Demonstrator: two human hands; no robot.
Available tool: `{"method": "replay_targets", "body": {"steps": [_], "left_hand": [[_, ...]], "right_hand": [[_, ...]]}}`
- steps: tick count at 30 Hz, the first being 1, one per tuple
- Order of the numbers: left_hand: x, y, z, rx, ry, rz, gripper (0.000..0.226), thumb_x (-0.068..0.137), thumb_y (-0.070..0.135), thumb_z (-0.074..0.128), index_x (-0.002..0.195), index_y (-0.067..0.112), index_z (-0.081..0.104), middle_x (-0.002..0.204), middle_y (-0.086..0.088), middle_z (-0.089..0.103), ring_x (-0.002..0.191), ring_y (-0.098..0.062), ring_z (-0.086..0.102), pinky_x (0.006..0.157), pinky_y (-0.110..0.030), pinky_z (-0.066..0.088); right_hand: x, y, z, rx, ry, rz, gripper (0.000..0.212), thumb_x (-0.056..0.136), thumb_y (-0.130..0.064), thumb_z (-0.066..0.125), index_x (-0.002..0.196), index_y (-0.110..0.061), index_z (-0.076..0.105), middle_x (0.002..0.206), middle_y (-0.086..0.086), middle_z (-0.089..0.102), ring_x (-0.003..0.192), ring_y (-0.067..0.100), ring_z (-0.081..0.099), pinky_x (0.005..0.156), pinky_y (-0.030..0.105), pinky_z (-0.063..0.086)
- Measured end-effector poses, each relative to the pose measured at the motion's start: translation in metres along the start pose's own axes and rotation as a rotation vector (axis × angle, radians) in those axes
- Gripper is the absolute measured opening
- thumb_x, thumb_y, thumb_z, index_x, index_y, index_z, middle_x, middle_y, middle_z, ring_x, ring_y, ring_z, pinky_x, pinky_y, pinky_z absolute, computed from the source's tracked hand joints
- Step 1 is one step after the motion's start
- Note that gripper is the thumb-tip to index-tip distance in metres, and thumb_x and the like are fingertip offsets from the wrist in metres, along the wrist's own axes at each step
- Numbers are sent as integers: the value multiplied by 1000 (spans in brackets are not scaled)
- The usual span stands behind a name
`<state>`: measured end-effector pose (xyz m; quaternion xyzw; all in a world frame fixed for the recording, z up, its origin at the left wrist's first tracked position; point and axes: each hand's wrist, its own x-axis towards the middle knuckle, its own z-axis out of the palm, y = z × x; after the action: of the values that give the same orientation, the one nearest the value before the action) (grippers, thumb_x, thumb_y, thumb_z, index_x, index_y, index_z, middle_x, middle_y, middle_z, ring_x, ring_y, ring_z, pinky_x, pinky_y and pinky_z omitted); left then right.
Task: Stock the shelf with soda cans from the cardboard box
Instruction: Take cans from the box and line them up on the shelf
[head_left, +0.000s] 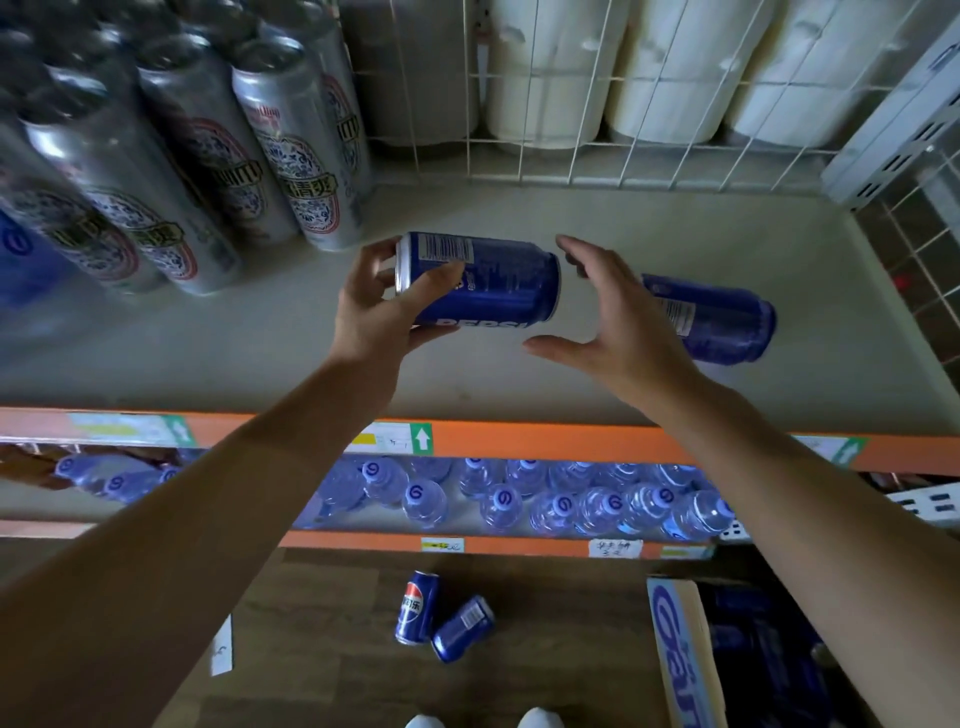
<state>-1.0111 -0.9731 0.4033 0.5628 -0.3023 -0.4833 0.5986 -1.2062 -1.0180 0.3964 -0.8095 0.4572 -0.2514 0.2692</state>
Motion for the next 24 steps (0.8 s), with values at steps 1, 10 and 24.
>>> {"method": "replay_targets", "body": {"steps": [1, 10, 24], "left_hand": [[0, 1, 0, -16, -14, -11, 37, 78, 9, 69, 110, 16, 50, 107, -11, 59, 76, -15, 69, 70, -36, 60], [2, -1, 2, -43, -146, -53, 46, 66, 18, 69, 108, 17, 52, 106, -10, 61, 90, -24, 66, 73, -38, 59], [10, 0, -20, 573, -306, 146, 75, 44, 54, 73, 114, 45, 46, 122, 9, 51, 116, -10, 49, 91, -31, 47]], "right_hand": [[3, -2, 3, 96, -9, 51, 92, 67, -32, 82, 143, -13, 33, 139, 7, 45, 119, 18, 49, 99, 30, 41], [7, -5, 6, 616, -41, 205, 65, 67, -3, 79, 124, -13, 48, 118, 3, 57, 110, 20, 57, 81, 25, 56], [12, -12, -17, 624, -134, 148, 62, 71, 6, 73, 118, -26, 48, 107, -6, 55, 105, 21, 58, 85, 28, 54]]}}
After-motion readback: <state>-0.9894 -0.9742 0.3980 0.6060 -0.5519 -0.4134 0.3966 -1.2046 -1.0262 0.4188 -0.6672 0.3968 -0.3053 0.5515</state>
